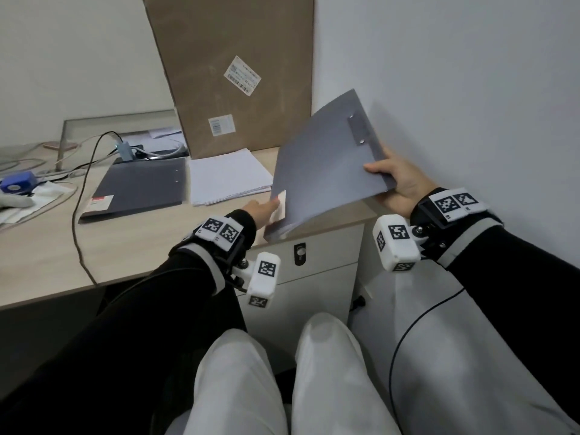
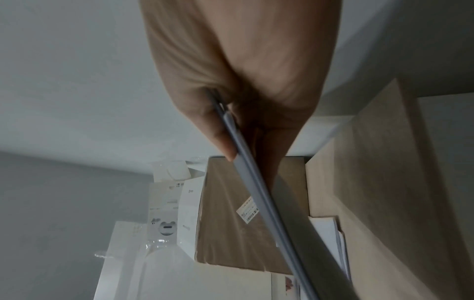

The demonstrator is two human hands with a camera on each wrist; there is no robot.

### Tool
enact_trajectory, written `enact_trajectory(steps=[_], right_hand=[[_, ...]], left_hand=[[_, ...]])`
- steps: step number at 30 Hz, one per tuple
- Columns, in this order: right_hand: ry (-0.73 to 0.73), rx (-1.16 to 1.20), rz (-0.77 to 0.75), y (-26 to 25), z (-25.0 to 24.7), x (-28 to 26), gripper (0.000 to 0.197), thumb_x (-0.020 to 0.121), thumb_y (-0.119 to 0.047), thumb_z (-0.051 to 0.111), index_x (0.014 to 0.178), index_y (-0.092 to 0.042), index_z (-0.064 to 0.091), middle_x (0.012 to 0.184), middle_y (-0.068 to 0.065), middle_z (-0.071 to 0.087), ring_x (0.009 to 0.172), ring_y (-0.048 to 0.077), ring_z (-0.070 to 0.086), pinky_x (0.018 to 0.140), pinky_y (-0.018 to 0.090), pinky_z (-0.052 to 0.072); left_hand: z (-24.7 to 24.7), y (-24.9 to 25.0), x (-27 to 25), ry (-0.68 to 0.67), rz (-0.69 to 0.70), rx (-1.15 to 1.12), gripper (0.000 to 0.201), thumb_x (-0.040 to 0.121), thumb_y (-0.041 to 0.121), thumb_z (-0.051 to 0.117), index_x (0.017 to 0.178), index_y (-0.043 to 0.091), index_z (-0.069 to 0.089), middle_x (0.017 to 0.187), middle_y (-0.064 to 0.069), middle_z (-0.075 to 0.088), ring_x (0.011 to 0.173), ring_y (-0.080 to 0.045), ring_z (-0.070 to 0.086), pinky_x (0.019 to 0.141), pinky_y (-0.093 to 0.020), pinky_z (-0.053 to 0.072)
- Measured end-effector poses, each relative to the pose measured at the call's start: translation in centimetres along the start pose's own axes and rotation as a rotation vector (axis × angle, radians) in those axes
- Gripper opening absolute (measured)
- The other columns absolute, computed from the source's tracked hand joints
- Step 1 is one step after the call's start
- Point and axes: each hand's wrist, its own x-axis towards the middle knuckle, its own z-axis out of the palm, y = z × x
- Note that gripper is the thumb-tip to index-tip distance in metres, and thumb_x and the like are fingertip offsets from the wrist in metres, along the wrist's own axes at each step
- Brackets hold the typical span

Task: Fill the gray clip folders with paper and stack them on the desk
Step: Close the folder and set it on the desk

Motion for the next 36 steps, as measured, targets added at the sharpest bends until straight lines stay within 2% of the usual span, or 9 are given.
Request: enact_trajectory(steps=[3, 5, 8, 10, 13, 16, 20, 29, 36], right_hand=[[-0.004, 0.071, -0.017, -0.6, -0.2, 0.4, 0.059, 0.089, 0.009, 0.039, 0.141, -0.017, 0.043, 0.117, 0.011, 0.064, 0.092, 0.022, 0.069, 0.072, 0.030, 0.058], [-0.017, 0.107, -0.015, -0.8, -0.1, 0.8, 0.056, 0.090, 0.007, 0.039, 0.140, -0.017, 0.044, 0.112, 0.008, 0.067, 0.087, 0.019, 0.071, 0.071, 0.028, 0.057], [0.033, 0.141, -0.001, -0.5, 0.2, 2.0, 0.045, 0.095, -0.004, 0.041, 0.139, -0.012, 0.044, 0.099, 0.004, 0.072, 0.079, 0.014, 0.072, 0.068, 0.025, 0.058], [0.113, 0.240, 0.059, 0.4, 0.1, 3.0, 0.039, 0.098, -0.024, 0.044, 0.133, -0.007, 0.052, 0.090, 0.006, 0.073, 0.076, 0.016, 0.071, 0.070, 0.026, 0.058], [0.192, 0.570, 0.103, 1.9, -0.3, 4.5, 0.056, 0.093, -0.047, 0.045, 0.131, -0.006, 0.052, 0.108, 0.014, 0.067, 0.099, 0.026, 0.065, 0.095, 0.037, 0.051], [0.255, 0.615, 0.060, 3.3, 0.2, 5.7, 0.030, 0.096, -0.030, 0.049, 0.113, -0.005, 0.056, 0.102, 0.012, 0.068, 0.097, 0.024, 0.066, 0.093, 0.038, 0.052], [0.346, 0.272, 0.127, 5.4, 0.3, 8.9, 0.019, 0.094, 0.007, 0.042, 0.105, -0.003, 0.053, 0.098, 0.010, 0.065, 0.082, 0.018, 0.068, 0.061, 0.024, 0.060], [0.497, 0.179, 0.253, 6.5, -3.5, 18.3, 0.021, 0.093, 0.014, 0.037, 0.091, -0.002, 0.051, 0.088, 0.012, 0.059, 0.078, 0.021, 0.060, 0.068, 0.028, 0.060], [0.528, 0.084, 0.241, 7.9, -5.3, 23.6, 0.036, 0.093, 0.012, 0.040, 0.129, 0.004, 0.043, 0.098, 0.013, 0.056, 0.080, 0.022, 0.058, 0.074, 0.028, 0.056]], left_hand=[[0.2, -1.1, 0.9, -0.176, -0.076, -0.496, 0.047, 0.093, 0.049, 0.044, 0.120, 0.010, 0.052, 0.098, -0.009, 0.065, 0.081, -0.024, 0.067, 0.082, -0.036, 0.055], [0.1, -1.0, 1.0, -0.226, -0.048, -0.682, 0.037, 0.094, 0.044, 0.045, 0.109, 0.012, 0.054, 0.092, -0.008, 0.066, 0.063, -0.018, 0.073, 0.061, -0.027, 0.060], [0.0, -0.4, 1.6, -0.082, 0.051, -0.707, 0.020, 0.095, 0.033, 0.050, 0.091, 0.014, 0.055, 0.081, -0.002, 0.064, 0.045, -0.006, 0.067, 0.037, -0.012, 0.045], [0.0, -0.1, 2.8, -0.005, 0.087, -0.722, 0.015, 0.094, 0.027, 0.053, 0.083, 0.017, 0.055, 0.079, 0.000, 0.064, 0.046, -0.006, 0.065, 0.034, -0.010, 0.037], [0.1, 0.7, 4.8, 0.079, 0.098, -0.754, 0.014, 0.093, 0.023, 0.055, 0.081, 0.017, 0.055, 0.081, -0.002, 0.063, 0.059, -0.015, 0.061, 0.032, -0.009, 0.035], [0.2, 1.6, 7.2, 0.120, 0.084, -0.770, 0.014, 0.092, 0.022, 0.056, 0.079, 0.015, 0.055, 0.087, -0.007, 0.062, 0.071, -0.023, 0.060, 0.032, -0.007, 0.034], [0.7, 2.4, 10.9, 0.133, 0.026, -0.680, 0.017, 0.089, 0.029, 0.057, 0.084, 0.013, 0.054, 0.101, -0.011, 0.063, 0.085, -0.028, 0.062, 0.033, -0.009, 0.037], [2.1, 4.9, 18.4, 0.079, -0.083, -0.734, 0.018, 0.097, 0.009, 0.031, 0.103, 0.004, 0.047, 0.076, -0.008, 0.054, 0.059, -0.021, 0.054, 0.029, -0.014, 0.043], [2.5, 6.0, 24.0, 0.051, -0.159, -0.656, 0.018, 0.099, 0.017, 0.030, 0.105, 0.008, 0.046, 0.080, -0.009, 0.057, 0.031, -0.018, 0.062, 0.032, -0.015, 0.045]])
